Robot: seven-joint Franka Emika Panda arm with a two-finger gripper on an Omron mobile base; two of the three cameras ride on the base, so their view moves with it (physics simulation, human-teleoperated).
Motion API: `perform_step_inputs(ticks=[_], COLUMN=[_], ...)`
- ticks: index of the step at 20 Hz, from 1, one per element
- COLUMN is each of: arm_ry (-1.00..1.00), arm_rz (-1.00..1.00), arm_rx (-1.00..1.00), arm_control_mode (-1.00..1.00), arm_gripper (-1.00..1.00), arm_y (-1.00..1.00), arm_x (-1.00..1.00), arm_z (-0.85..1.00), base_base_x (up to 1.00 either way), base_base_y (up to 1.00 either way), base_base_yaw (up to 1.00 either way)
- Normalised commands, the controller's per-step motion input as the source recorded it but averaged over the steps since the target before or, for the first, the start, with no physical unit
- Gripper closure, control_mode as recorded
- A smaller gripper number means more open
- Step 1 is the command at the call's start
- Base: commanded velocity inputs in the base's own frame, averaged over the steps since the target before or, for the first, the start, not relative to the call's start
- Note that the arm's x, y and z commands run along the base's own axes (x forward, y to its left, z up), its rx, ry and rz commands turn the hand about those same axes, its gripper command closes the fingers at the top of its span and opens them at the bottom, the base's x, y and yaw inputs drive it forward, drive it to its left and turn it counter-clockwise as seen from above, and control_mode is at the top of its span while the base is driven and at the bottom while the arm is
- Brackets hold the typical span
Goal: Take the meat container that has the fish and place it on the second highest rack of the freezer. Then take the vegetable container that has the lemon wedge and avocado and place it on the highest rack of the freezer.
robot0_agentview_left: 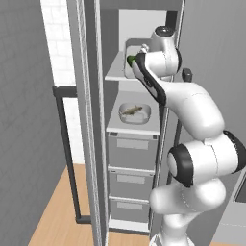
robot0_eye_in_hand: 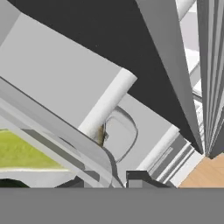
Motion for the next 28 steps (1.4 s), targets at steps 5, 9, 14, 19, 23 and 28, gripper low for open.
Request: perform_step_inputs(ticks=[5,9,14,19,23,28], arm_ry=[0.06,0.03,0.09,0.01,0.01,0.04], arm_rz=[-0.12,-0.08,-0.02,0.0,-0.01,-0.03], arm_rx=[0.0,0.0,0.0,0.0,0.0,0.0], arm_control_mode=[-1.0,-1.0,-1.0,-1.0,-1.0,-1.0], arm_gripper=[1.0,1.0,1.0,1.0,1.0,1.0], arm_y=[0.0,0.0,0.0,0.0,0.0,0.0], arm_x=[0.27,0.49,0.14,0.31,0.57,0.66], arm_z=[-0.16,-0.03,-0.24,-0.06,-0.02,-0.04], base_base_x=[0.0,0.0,0.0,0.0,0.0,0.0], base_base_y=[0.0,0.0,0.0,0.0,0.0,0.0], base_base_yaw=[0.0,0.0,0.0,0.0,0.0,0.0])
